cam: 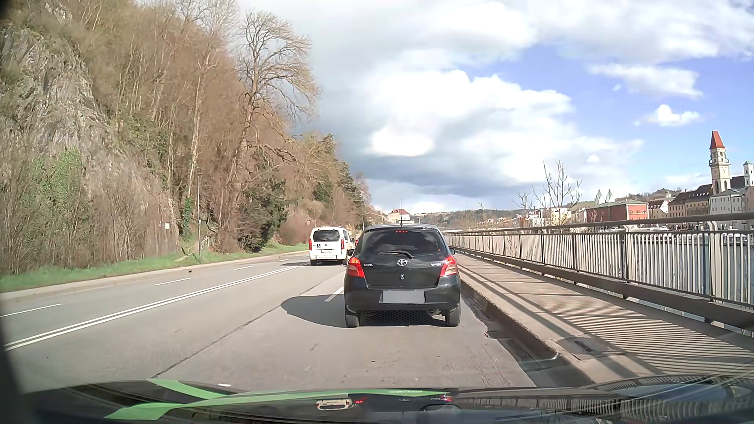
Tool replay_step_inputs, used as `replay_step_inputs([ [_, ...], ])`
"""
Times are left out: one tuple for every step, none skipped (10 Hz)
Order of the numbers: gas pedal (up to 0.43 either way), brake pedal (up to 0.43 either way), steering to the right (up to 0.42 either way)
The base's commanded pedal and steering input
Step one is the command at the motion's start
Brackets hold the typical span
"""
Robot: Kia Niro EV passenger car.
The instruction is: Follow the waypoints while adhering to traffic rules and regulations
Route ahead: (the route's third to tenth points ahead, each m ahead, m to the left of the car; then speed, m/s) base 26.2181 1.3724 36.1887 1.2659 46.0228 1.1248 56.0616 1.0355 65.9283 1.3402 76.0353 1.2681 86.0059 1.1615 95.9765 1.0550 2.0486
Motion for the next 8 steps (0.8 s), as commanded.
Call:
replay_step_inputs([
  [0.0, 0.085, -0.004],
  [0.0, 0.116, -0.004],
  [0.0, 0.146, -0.004],
  [0.0, 0.152, -0.004],
  [0.0, 0.165, -0.004],
  [0.0, 0.171, -0.004],
  [0.0, 0.171, -0.004],
  [0.0, 0.171, -0.004],
])
